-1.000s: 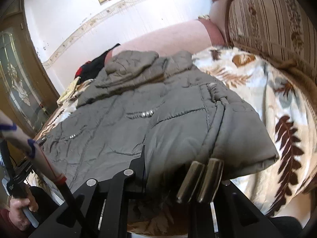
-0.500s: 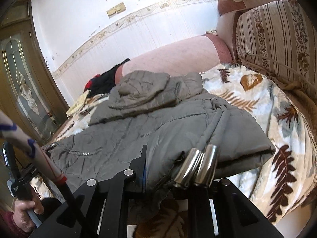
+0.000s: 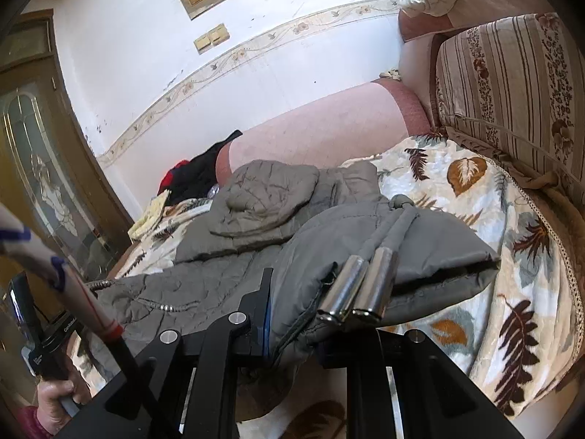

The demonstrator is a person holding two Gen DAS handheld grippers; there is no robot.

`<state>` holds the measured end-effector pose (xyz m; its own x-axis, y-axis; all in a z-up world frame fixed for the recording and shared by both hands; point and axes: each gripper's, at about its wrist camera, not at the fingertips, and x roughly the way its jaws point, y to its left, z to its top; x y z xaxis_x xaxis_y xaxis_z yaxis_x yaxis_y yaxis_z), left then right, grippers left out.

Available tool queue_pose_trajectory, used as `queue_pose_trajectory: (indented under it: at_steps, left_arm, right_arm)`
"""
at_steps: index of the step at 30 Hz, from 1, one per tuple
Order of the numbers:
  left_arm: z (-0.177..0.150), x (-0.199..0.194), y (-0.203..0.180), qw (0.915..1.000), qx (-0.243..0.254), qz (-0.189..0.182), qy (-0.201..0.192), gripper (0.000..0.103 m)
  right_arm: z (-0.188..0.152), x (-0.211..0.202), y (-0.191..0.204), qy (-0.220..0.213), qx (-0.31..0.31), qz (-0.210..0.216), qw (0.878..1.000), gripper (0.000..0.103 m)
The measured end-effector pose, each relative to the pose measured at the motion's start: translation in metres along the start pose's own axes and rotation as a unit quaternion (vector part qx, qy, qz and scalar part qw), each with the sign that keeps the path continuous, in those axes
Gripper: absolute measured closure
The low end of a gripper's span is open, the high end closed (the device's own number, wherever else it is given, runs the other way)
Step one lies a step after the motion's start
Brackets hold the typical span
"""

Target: Fold large clothes

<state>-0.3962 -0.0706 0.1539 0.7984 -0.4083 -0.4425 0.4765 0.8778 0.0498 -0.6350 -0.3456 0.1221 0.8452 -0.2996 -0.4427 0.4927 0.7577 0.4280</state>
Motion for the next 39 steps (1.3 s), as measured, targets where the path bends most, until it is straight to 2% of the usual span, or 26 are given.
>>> queue_pose_trajectory:
  at_steps: [7,13,18,20,23,25,28,31,34,39]
  left_arm:
    - [0.067,0.021,-0.003,0.9994,-0.024,-0.022,-0.01,0.084]
    - [0.136,0.08,-0.012,0.9981,-0.053,-0.03,-0.014,0.082]
    - [0.185,0.153,-0.026,0.9978,-0.063,-0.015,-0.016,0.075]
    - [0.202,0.193,-0.033,0.9982,-0.059,0.003,-0.013,0.068]
    - [0.218,0.245,-0.04,0.9986,-0.039,0.035,-0.007,0.064]
    - [0.226,0.273,-0.036,0.9982,-0.036,0.048,0.001,0.063]
    - [0.233,0.307,-0.017,0.9962,-0.056,0.066,0.015,0.042]
    - [0.23,0.327,0.001,0.996,-0.055,0.066,0.027,0.031]
    - [0.22,0.338,0.006,0.9969,-0.043,0.057,0.034,0.031]
    - [0.218,0.349,0.007,0.9977,-0.048,0.023,0.041,0.03]
  right_arm:
    - [0.059,0.01,-0.003,-0.03,0.027,0.017,0.999,0.085]
    - [0.124,0.051,-0.002,-0.046,0.021,0.01,0.999,0.085]
    - [0.182,0.116,-0.001,-0.047,0.014,-0.014,0.999,0.085]
    - [0.202,0.149,-0.003,-0.039,0.019,-0.025,0.999,0.085]
    - [0.225,0.207,-0.008,-0.016,0.015,-0.046,0.999,0.085]
    - [0.233,0.248,-0.01,0.006,0.006,-0.058,0.998,0.085]
    - [0.235,0.299,-0.015,0.029,-0.011,-0.084,0.996,0.085]
    - [0.23,0.338,-0.028,0.049,-0.007,-0.102,0.994,0.084]
    - [0.221,0.374,-0.04,0.082,0.006,-0.107,0.991,0.084]
    - [0.214,0.397,-0.064,0.104,0.067,-0.1,0.987,0.083]
